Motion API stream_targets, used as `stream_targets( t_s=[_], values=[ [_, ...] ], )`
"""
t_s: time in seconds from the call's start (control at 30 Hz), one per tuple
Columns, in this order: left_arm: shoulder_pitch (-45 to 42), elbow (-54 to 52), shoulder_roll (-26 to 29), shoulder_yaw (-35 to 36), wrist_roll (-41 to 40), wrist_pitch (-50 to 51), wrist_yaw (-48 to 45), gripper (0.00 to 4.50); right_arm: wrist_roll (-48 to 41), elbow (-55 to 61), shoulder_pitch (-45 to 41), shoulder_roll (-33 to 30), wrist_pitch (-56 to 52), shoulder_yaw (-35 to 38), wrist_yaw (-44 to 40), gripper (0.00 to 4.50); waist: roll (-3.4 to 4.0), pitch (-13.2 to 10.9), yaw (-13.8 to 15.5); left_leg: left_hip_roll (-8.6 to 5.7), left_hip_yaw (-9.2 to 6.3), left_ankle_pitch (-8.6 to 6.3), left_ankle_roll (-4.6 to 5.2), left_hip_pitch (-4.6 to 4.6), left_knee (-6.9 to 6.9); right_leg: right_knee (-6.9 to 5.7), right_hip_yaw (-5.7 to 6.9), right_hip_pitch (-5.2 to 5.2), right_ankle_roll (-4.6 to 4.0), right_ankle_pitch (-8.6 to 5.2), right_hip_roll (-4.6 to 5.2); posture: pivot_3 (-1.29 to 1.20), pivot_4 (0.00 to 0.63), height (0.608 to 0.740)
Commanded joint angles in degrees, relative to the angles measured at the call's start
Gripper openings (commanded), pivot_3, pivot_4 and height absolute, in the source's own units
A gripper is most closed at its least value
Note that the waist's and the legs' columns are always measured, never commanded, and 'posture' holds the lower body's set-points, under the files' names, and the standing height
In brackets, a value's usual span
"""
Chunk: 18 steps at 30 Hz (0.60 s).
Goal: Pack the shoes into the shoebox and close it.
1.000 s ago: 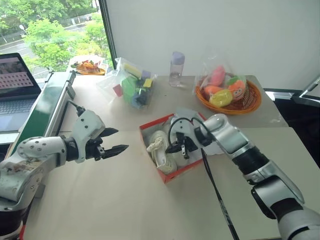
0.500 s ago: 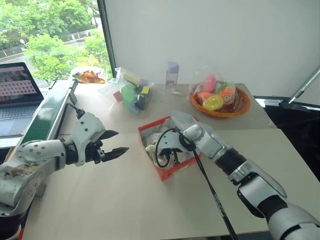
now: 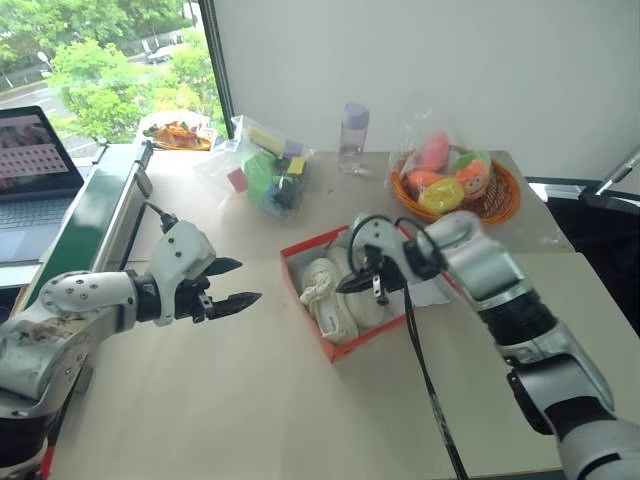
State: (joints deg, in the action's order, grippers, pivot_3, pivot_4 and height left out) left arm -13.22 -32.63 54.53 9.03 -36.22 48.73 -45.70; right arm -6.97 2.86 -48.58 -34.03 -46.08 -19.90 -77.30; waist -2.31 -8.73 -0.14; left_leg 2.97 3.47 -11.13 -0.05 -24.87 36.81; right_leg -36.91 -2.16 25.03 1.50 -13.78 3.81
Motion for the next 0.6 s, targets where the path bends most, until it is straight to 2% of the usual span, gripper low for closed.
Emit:
stream_targets(
  t_s=[0.03, 0.27, 0.47, 0.6],
  values=[
    [-1.5, 0.5, 1.2, -0.4, 0.7, -1.7, -1.6, 3.43, -4.5, 5.9, 0.5, -4.6, -4.2, 4.9, -0.5, 0.04, 0.00, 0.0, 0.0, 0.03, 0.01, -0.05, 0.04, -0.20, 0.00, 0.01, -0.01, 0.19, -0.03, -0.10, -0.07, 0.00, 0.150, 0.740],
    [-5.0, 2.7, 1.1, -4.0, 1.7, -3.4, -5.3, 3.43, -9.4, 12.9, 5.7, -14.5, -9.9, 12.0, 2.0, 0.04, -0.03, -0.1, 0.1, -0.02, 0.16, -0.26, 0.25, -0.44, 0.04, 0.36, -0.04, 0.21, 0.15, -0.25, 0.01, 0.00, 0.150, 0.740],
    [-10.9, 7.7, -0.3, -9.8, 4.1, -6.5, -9.8, 3.43, -13.7, 21.7, 18.2, -29.3, -20.6, 28.6, 4.4, 0.04, 0.00, -0.3, 1.1, -0.09, 0.09, -0.22, 0.22, -0.35, 0.45, 0.13, 0.02, 0.01, 0.23, -0.21, 0.07, 0.00, 0.150, 0.740],
    [-14.8, 11.7, -1.9, -13.3, 6.2, -8.9, -12.5, 3.43, -16.9, 27.3, 30.6, -32.2, -26.6, 40.0, 5.2, 0.04, -0.02, -0.3, 0.8, -0.06, 0.11, -0.22, 0.23, -0.31, 0.64, 0.12, -0.08, -0.06, 0.28, -0.18, 0.01, 0.00, 0.150, 0.740]
  ],
)
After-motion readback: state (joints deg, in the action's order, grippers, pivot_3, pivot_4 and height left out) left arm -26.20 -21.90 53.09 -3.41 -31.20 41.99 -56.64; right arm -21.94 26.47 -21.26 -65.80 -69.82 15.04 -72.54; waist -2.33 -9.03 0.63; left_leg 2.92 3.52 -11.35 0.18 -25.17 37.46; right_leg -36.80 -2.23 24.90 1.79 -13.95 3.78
